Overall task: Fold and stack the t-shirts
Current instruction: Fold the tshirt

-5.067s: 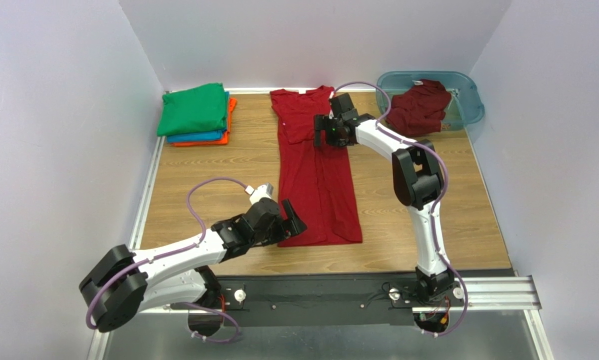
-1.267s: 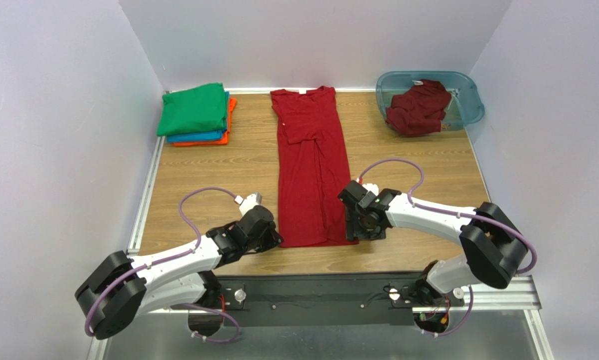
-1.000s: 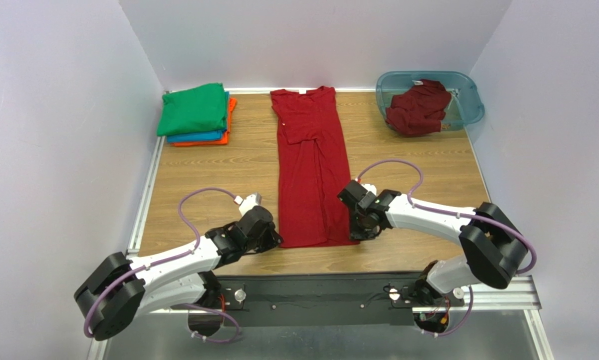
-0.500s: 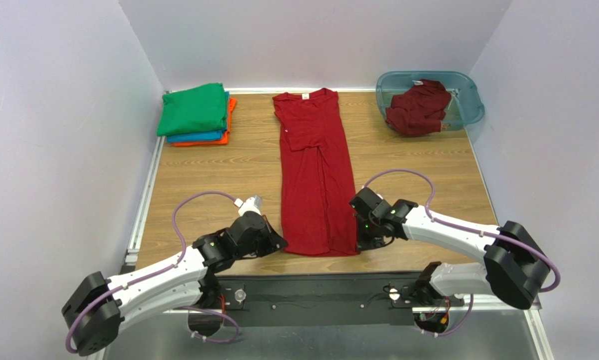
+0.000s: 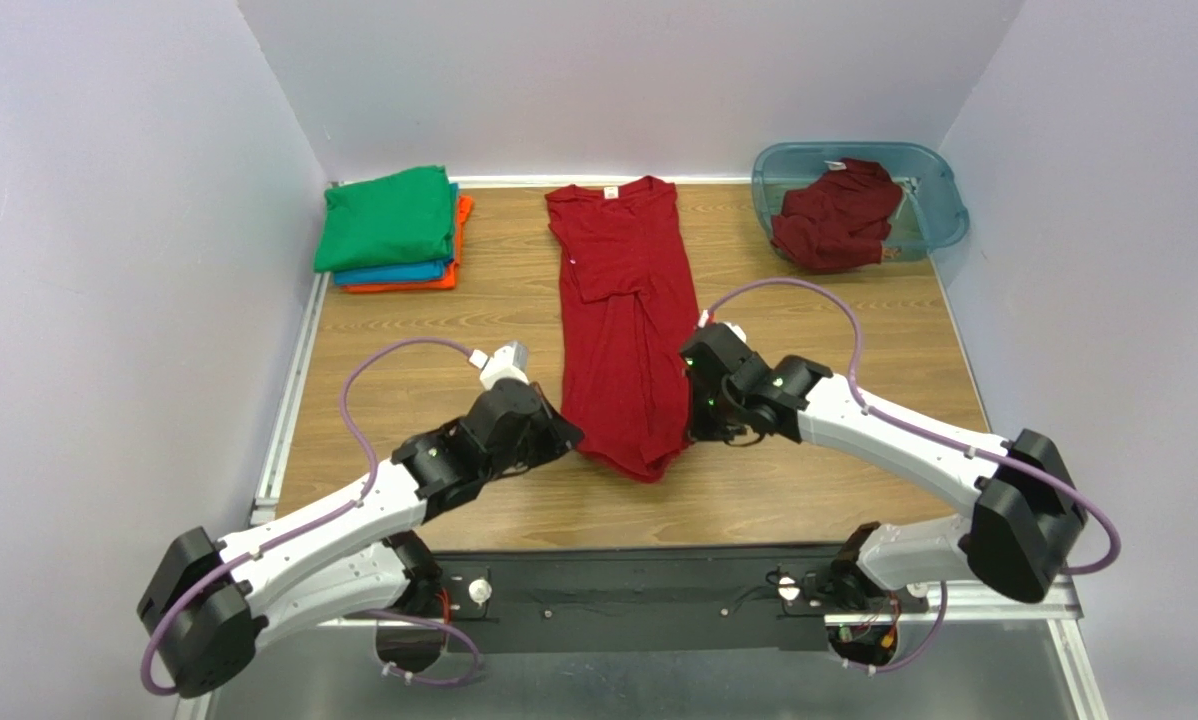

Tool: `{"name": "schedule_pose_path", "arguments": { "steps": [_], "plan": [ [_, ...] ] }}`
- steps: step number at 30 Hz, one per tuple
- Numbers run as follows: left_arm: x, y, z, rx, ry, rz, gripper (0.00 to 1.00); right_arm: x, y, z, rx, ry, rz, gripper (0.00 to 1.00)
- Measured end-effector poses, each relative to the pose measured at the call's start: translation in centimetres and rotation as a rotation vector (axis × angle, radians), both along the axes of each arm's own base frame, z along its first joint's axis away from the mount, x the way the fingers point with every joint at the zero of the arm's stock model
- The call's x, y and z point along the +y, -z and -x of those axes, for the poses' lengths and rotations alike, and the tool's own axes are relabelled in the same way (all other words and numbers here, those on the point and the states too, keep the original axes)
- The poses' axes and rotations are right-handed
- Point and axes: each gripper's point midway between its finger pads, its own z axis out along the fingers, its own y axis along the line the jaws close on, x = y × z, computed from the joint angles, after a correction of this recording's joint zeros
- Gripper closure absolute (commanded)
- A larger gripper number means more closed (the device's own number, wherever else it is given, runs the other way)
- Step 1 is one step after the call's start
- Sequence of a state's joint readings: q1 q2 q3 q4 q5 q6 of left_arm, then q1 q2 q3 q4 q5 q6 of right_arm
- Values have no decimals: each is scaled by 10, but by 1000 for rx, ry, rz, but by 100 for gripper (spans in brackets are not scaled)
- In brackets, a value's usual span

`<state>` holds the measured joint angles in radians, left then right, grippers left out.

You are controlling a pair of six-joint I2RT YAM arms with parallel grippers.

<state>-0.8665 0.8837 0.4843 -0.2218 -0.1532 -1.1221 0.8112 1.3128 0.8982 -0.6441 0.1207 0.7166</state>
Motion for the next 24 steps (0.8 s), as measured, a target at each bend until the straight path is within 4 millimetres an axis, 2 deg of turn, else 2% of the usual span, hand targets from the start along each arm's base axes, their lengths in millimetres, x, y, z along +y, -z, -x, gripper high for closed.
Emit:
{"name": "schedule_pose_path", "arguments": {
  "steps": [7,15,24],
  "plan": [
    [1,-23,-52,-83,-66,-79,100,4,-12,-41,-84,42,70,88],
    [12,-31,-106,-146,-118,-157,100,2,-32,-95,-193,124,137,90],
    [9,-55,-146,-227,-119,-188,100,-4,-47,-139,-275,185,202,90]
  ]
}}
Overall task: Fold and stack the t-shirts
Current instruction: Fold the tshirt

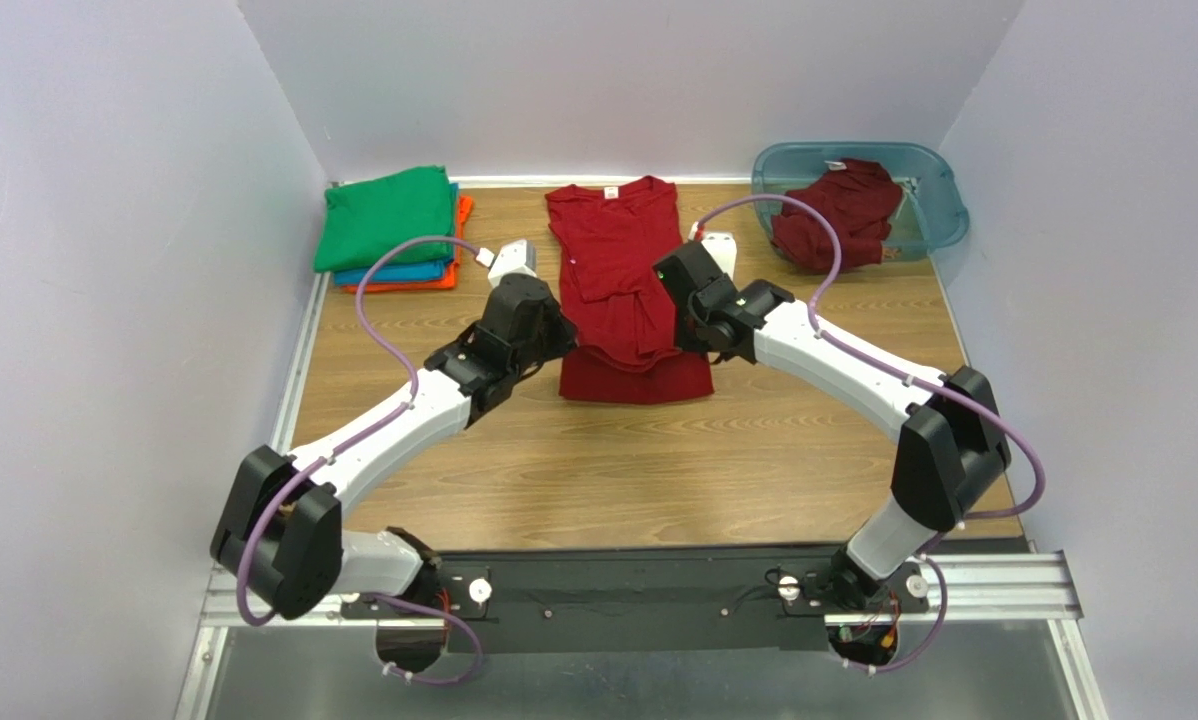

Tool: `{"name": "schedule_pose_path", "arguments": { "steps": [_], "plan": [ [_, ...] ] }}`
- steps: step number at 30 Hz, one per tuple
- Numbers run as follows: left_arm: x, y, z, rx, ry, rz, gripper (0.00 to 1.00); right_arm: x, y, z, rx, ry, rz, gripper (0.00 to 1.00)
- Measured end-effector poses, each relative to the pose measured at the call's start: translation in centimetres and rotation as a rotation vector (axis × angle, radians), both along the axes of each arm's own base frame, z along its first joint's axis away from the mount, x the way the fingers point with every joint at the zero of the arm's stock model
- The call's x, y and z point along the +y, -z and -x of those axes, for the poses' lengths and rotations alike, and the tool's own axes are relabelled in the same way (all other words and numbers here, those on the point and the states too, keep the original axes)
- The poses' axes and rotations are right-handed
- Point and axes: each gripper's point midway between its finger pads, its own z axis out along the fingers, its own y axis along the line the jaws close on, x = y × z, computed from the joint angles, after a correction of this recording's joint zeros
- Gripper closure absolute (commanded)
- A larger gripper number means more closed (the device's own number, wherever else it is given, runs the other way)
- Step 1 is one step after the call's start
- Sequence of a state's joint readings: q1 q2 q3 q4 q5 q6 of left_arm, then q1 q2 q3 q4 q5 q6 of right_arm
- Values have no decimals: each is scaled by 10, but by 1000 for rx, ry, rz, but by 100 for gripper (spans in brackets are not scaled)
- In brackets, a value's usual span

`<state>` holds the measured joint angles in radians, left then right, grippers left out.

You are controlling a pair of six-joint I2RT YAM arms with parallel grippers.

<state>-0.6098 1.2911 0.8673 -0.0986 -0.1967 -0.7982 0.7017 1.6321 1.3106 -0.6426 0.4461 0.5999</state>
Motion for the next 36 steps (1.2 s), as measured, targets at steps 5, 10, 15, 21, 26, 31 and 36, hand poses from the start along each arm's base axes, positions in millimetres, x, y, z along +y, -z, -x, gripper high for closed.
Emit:
{"name": "schedule_pose_path", "arguments": {
  "steps": [5,10,15,21,26,31,36],
  "plan": [
    [5,-2,-24,-13,-16,-26,100,-3,-4,-20,-18,17,13,91],
    [6,-3,-44,-21,-15,-47,100,-10,-6,-40,-31,36,20,91],
    [5,-11,-66,-46,-14,-62,100,-14,-5,-57,-34,42,30,91],
    [7,-5,-88,-39,-12,-82,100,-13,1,-76,-30,36,20,91],
    [7,7,-102,-19,-2,-99,100,-11,11,-89,-13,29,10,91],
    [5,19,-117,2,6,-108,100,-12,25,-103,11,31,-2,91],
    [9,39,-130,38,5,-120,100,-15,43,-114,42,36,-15,91]
  ]
}}
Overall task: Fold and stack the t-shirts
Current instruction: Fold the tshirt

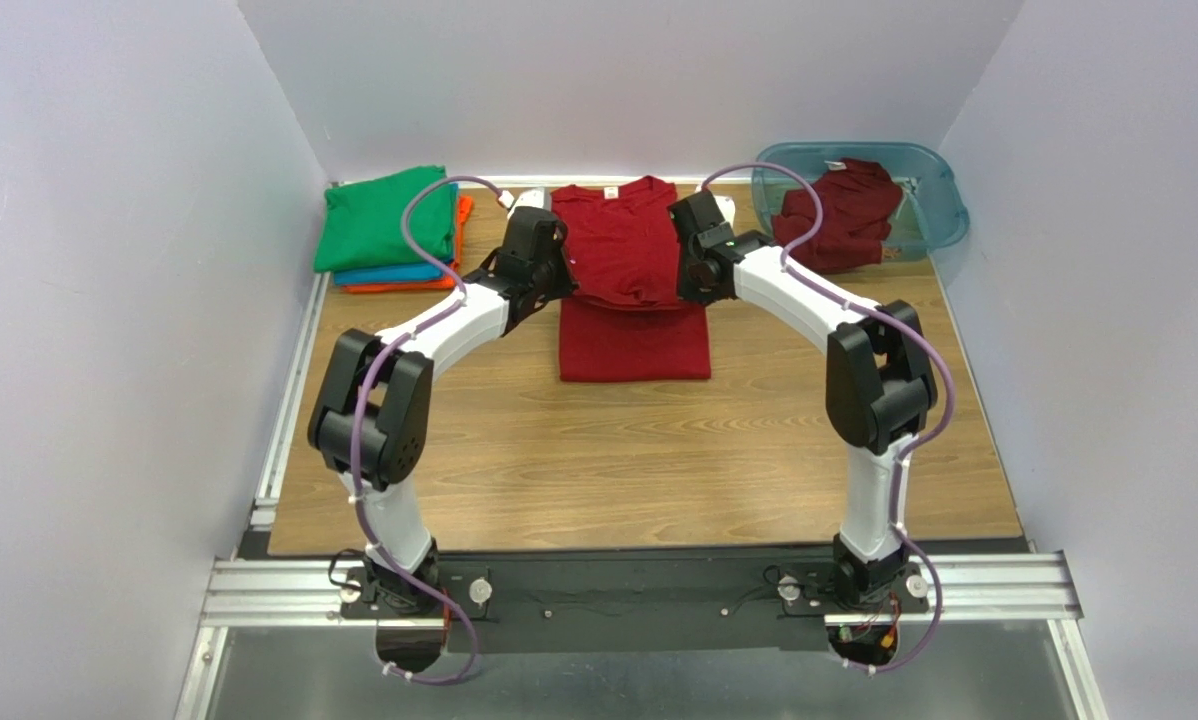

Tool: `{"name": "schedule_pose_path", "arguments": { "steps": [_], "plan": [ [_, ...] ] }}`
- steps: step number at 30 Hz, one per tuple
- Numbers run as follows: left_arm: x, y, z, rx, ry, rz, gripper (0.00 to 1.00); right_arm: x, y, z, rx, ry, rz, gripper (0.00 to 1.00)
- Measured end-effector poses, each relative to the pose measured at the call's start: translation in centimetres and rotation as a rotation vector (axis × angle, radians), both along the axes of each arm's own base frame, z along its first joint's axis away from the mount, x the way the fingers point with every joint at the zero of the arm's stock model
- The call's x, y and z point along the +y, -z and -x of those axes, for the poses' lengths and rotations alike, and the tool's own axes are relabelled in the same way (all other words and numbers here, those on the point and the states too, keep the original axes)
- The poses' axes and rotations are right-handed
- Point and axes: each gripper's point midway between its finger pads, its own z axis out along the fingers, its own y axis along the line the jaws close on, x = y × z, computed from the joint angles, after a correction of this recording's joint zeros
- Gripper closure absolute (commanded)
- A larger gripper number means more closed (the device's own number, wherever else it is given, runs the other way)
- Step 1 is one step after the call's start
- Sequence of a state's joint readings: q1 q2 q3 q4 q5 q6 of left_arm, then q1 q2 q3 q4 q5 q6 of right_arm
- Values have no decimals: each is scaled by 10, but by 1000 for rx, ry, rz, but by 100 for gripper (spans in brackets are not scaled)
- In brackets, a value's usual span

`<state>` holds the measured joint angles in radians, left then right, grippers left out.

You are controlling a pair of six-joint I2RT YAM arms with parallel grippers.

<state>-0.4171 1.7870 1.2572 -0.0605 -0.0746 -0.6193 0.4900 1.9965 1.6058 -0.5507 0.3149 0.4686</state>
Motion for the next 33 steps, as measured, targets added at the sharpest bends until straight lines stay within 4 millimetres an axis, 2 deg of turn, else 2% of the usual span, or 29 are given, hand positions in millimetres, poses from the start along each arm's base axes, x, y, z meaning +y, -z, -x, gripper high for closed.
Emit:
{"name": "schedule_pose_path", "arguments": {
  "steps": [7,8,9,10,11,13,15,16,17,18,22,26,30,33],
  "plan": [
    [5,35,-10,65,-12,-25,100,-5,26,-13,50,-1,-28,88],
    [7,39,-11,73,-15,-29,99,-6,30,-15,55,0,-31,82],
    [7,41,-11,79,-17,-31,93,-7,32,-16,59,0,-34,77],
    [8,43,-13,82,-19,-32,85,-9,35,-17,63,4,-35,71],
    [9,44,-15,82,-20,-33,66,-9,36,-18,66,1,-35,53],
    [10,43,-19,77,-20,-39,51,-10,35,-22,63,-9,-38,39],
    [12,41,-21,74,-25,-37,33,-10,32,-26,56,-6,-53,16],
    [13,40,-23,70,-27,-35,27,-10,31,-27,53,-8,-57,0],
    [13,38,-23,65,-28,-33,17,-10,30,-27,51,-12,-58,0],
    [13,36,-23,63,-28,-33,14,-9,29,-27,51,-12,-68,0],
    [17,23,-11,37,-31,-13,10,-7,23,-20,52,-28,-98,0],
    [28,10,21,27,-38,10,2,-6,0,4,44,-62,-152,0],
    [36,4,51,13,-44,36,2,3,-19,29,31,-117,-218,0],
    [46,11,78,29,-54,48,2,21,-16,50,52,-197,-271,0]
  ]
}}
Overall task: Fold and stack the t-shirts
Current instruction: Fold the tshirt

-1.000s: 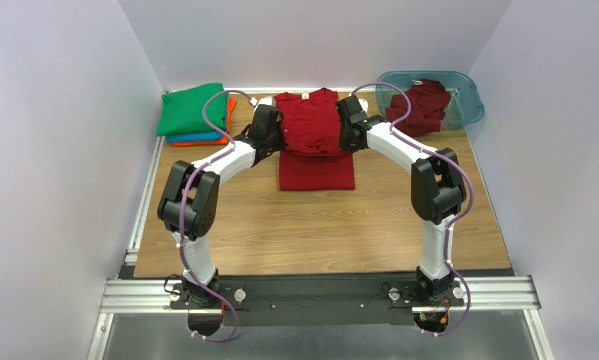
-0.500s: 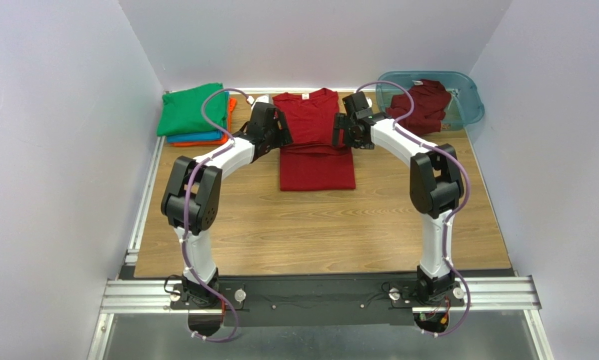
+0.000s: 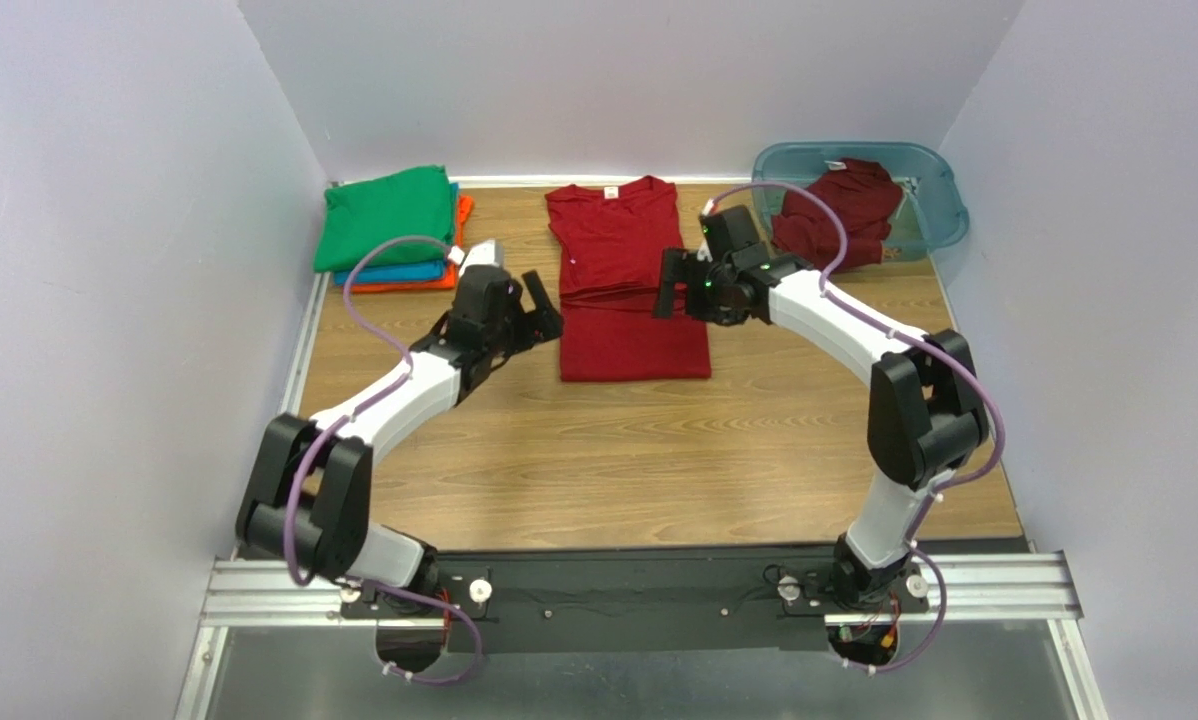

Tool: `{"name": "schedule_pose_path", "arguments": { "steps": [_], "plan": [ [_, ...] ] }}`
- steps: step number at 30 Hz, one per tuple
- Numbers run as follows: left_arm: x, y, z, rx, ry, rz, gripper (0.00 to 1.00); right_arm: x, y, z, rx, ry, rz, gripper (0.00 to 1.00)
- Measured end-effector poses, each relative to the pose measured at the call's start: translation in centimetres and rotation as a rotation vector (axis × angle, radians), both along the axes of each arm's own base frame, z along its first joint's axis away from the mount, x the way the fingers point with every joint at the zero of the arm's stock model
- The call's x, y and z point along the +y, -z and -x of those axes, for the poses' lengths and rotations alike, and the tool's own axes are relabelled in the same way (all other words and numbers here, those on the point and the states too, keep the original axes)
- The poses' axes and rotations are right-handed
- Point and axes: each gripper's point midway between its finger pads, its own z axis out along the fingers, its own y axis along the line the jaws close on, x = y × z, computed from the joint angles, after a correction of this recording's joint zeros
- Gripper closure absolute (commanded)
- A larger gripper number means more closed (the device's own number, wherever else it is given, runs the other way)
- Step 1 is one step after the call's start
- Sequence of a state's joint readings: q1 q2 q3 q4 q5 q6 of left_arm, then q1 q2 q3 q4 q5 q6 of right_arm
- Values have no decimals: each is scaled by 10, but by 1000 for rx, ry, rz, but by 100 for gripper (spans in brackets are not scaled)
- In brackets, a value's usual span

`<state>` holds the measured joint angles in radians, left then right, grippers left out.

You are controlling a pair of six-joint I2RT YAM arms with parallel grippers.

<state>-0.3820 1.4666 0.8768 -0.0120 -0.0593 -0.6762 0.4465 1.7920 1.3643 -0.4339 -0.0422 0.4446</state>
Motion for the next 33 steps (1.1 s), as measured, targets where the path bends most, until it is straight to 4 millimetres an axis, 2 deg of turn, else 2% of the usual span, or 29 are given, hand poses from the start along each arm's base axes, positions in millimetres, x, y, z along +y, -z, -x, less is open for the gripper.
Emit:
{"name": "schedule_pose_path", "arguments": {
  "steps": [3,7,11,15,23,25,33],
  "plan": [
    [8,8,25,12,-5,14,2,21,12,12,33,-78,-30,0],
    [11,10,45,11,6,35,2,45,31,16,65,-149,-34,0],
    [14,16,60,17,11,46,2,68,44,5,63,-193,-31,0],
    [18,26,72,36,7,51,2,81,49,-10,45,-203,-37,0],
    [20,31,75,46,6,47,2,91,67,-29,42,-197,-33,0],
    [19,29,75,43,7,47,2,90,66,-35,27,-183,-22,0],
    [19,23,71,27,8,45,2,88,52,-87,-121,-74,33,0]
  ]
}}
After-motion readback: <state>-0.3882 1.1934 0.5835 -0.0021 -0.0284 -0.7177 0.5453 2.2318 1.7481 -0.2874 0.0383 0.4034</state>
